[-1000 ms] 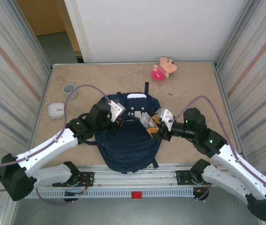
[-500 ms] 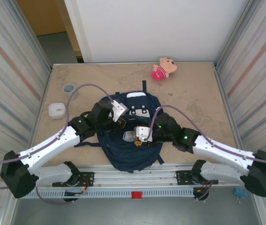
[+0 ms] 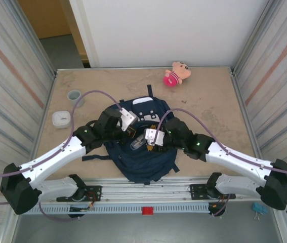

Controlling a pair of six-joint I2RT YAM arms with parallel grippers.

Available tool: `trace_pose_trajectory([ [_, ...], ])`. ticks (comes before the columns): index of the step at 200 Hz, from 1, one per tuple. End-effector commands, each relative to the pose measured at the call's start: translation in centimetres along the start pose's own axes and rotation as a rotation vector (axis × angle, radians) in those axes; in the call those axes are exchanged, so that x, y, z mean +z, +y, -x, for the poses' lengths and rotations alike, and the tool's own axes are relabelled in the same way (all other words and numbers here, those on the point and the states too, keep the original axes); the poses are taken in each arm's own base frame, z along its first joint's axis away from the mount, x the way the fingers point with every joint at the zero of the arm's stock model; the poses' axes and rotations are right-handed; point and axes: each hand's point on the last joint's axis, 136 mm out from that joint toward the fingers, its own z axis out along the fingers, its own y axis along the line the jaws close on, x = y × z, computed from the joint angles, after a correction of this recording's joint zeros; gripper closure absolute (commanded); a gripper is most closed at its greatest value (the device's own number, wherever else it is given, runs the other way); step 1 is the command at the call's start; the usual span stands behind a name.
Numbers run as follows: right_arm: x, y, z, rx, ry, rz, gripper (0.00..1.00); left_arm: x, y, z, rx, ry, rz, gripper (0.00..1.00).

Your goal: Pack books, pencil case, and school supplies into a backpack

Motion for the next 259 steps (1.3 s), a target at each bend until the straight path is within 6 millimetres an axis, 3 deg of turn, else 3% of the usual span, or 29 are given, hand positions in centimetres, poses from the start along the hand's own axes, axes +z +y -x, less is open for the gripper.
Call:
trace_pose_trajectory([
  [1, -2.5, -1.6, 2.9, 0.069, -0.168, -0.059, 0.25, -2.2, -0.7, 4.2, 0.015, -0.156, -0.032, 0.98],
  [34, -3.3, -3.2, 3.6, 0.129, -0.263, -0.078, 0.19, -2.3, -1.2, 4.2, 0.046, -0.175, -0.061, 0.98],
  [61, -0.8, -3.1, 3.4, 0.141, -0.206, 0.021, 0.22, -2.2, -1.6, 4.1, 0.055, -0.195, -0.084, 0.97],
  [82, 1.5, -2.7, 3.3, 0.140, -0.181, 0.095, 0.29, -2.1, -2.6, 4.1, 0.072, -0.207, -0.139, 0.96],
  [93, 2.2, -2.8, 3.4, 0.148, -0.181, 0.124, 0.44, -2.1, -2.9, 4.0, 0.082, -0.206, -0.158, 0.95],
  [111, 2.3, -2.8, 3.8, 0.164, -0.208, 0.190, 0.91, -2.1, -2.4, 3.4, 0.078, -0.192, -0.131, 0.89],
  [120, 2.0, -3.2, 3.9, 0.179, -0.221, 0.208, 1.00, -2.1, -1.8, 2.8, 0.068, -0.176, -0.097, 0.79],
  [149, 1.3, -3.7, 3.5, 0.189, -0.250, 0.240, 1.00, -2.9, 0.5, -0.3, 0.008, -0.121, 0.005, 0.43],
  [170, 0.8, -3.9, 3.0, 0.191, -0.264, 0.259, 1.00, -3.9, 1.5, -2.7, -0.034, -0.116, 0.025, 0.31],
  [188, 0.5, -4.3, 2.6, 0.202, -0.271, 0.273, 1.00, -5.1, 1.7, -4.1, 0.034, -0.140, 0.037, 0.29],
  [216, -0.2, -4.7, 2.6, 0.213, -0.293, 0.289, 1.00, -6.2, 1.4, -5.9, 0.285, -0.134, 0.055, 0.31],
  [259, -0.3, -4.4, 2.8, 0.222, -0.306, 0.318, 1.00, -4.5, 2.8, -9.3, 0.415, 0.107, 0.077, 0.28],
])
